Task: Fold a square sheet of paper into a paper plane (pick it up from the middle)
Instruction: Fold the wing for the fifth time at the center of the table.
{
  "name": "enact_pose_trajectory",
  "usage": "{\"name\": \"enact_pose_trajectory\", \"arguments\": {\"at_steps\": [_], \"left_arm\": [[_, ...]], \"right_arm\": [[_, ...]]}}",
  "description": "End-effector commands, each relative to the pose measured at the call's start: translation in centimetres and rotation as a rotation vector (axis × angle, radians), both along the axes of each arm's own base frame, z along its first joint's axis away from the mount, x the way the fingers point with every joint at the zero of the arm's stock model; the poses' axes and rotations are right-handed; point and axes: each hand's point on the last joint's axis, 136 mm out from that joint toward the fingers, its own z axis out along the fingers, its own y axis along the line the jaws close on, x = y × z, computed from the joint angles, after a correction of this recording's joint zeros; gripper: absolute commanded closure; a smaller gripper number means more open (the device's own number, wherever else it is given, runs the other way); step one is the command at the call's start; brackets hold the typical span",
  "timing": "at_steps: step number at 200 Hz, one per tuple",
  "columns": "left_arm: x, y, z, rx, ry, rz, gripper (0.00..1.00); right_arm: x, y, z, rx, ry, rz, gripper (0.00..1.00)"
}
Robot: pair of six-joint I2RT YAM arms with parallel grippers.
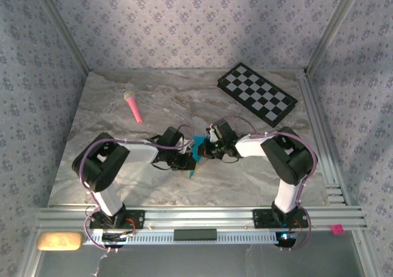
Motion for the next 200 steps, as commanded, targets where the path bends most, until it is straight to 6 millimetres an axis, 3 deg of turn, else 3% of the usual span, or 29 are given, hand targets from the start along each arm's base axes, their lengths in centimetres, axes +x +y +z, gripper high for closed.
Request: {"name": "enact_pose_trajectory", "arguments": {"at_steps": [1,124,171,200], "left_arm": [[-5.0,3.7,-2.3,0.159,0.152,-0.055,0.96],[-8.0,5.9,-2.2,0.201,0.166,-0.048,0.98],[-5.0,2.9,4.1,-0.006,-0.012,-0.044,1.00],[-1.3,1.2,6.4,-0.101,-0.072,0.020,0.98]], "right_arm": [[-1.5,-2.9,-4.5,-0.174,0.082,-0.039,0.92],[-1.5,-2.8,-4.5,-0.172,0.083,-0.038,0.92],[-1.4,-2.6,-4.3,-0.161,0.081,-0.044,0.92],[-1.4,-2.5,-4.2,-0.151,0.079,-0.045,0.92]]}}
